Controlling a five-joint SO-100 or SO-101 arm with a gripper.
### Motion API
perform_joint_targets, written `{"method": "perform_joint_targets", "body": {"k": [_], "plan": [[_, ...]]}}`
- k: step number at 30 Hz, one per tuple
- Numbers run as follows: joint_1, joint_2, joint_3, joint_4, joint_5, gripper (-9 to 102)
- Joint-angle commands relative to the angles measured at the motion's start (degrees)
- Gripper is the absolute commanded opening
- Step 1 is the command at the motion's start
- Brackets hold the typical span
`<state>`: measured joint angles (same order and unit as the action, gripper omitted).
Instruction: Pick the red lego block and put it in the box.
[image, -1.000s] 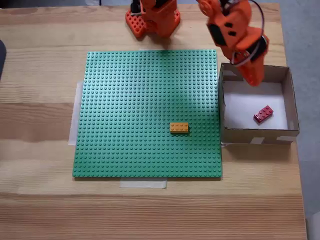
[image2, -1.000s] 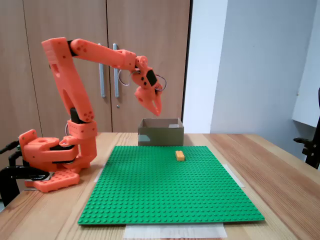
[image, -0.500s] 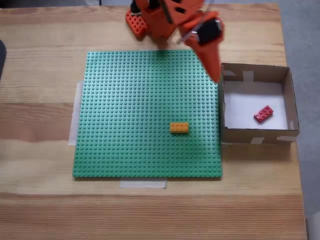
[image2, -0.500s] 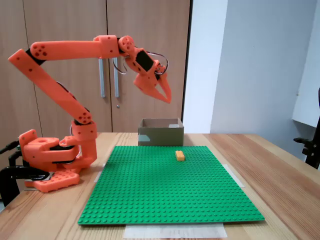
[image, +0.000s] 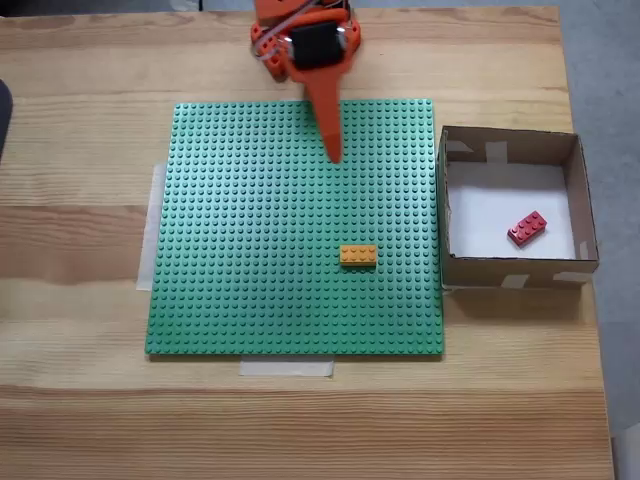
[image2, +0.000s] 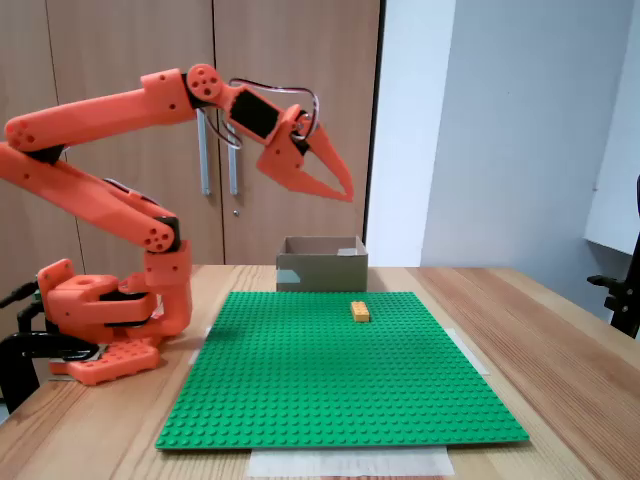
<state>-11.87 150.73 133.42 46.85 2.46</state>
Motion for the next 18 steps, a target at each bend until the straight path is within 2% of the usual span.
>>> {"method": "perform_joint_targets", "body": {"k": [1, 18], "plan": [[2.5, 4.8, 2.5, 0.1, 0.8, -1], [8.7, 27.2, 23.9, 2.1, 1.7, -1]]}}
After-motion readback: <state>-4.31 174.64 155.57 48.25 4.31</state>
